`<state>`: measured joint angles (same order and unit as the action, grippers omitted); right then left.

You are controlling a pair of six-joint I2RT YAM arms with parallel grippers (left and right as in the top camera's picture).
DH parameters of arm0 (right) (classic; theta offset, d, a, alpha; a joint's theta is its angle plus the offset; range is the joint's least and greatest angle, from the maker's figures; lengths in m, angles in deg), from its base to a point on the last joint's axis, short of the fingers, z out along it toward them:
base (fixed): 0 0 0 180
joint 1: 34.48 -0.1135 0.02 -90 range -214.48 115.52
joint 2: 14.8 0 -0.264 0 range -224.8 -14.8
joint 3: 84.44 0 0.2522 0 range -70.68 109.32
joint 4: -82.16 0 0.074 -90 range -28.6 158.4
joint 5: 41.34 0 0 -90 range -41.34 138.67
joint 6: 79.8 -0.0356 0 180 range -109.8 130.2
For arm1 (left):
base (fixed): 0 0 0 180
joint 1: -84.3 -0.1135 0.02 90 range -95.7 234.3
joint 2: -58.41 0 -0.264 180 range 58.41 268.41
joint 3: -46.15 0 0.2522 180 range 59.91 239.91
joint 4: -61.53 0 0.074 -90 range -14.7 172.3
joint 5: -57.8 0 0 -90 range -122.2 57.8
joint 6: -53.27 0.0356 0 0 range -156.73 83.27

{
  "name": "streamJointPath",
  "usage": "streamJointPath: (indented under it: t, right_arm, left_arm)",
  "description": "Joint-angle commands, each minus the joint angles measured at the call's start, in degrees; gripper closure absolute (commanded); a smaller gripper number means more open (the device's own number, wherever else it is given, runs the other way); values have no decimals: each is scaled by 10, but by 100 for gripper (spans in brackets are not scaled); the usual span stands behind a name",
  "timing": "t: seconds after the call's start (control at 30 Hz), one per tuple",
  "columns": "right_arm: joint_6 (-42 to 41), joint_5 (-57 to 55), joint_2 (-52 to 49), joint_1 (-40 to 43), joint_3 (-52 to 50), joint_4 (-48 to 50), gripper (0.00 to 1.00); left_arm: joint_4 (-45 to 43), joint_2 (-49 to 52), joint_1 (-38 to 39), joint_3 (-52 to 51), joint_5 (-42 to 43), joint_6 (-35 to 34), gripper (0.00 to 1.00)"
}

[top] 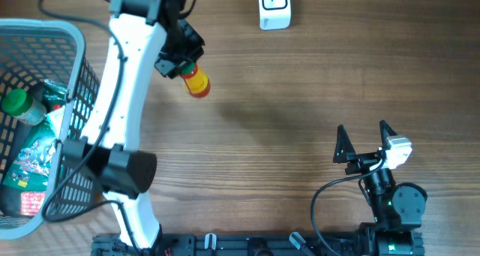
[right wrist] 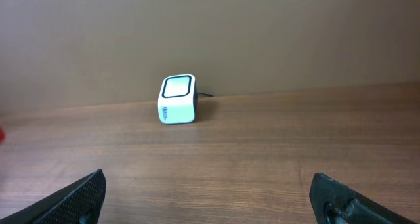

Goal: Scan the item barcode
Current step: 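Lift the sauce bottle out and set it upright on the table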

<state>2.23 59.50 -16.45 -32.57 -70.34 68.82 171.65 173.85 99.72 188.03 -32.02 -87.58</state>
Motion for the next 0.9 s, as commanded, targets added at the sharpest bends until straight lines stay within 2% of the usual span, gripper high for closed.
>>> streamJointPath:
  t: [0.0, 0.13, 0.23, 0.33, 0.43, 0.53, 0.67, 0.8, 0.87]
  right_arm:
    - [-11, -7, 3, -2, 0, 3, 0]
    - [-11, -7, 3, -2, 0, 3, 0]
    - [-11, -7, 3, -2, 0, 3, 0]
    - [-11, -7, 3, -2, 0, 3, 0]
    - [-11, -7, 3, -2, 0, 3, 0]
    - [-11, -7, 3, -2, 0, 3, 0]
    - [-11, -7, 3, -2, 0, 3, 0]
    - [-11, -7, 3, -2, 0, 3, 0]
    - [-11, -7, 3, -2, 0, 3, 0]
  left_arm:
    - [-16, 37, 3, -46, -11, 7, 64]
    - [-63, 51, 3, -72, -21, -30, 64]
    - [-70, 62, 8, -72, -64, -145, 64]
    - [-82, 65, 24, -72, -114, -298, 63]
    - [-92, 68, 42, -72, -114, -379, 62]
    - [-101, 80, 57, -72, -114, -411, 62]
    - [-107, 100, 65, -72, -98, -414, 55]
    - [-107, 103, 64, -72, -90, -414, 53]
    - [-103, 103, 64, -72, -90, -413, 45]
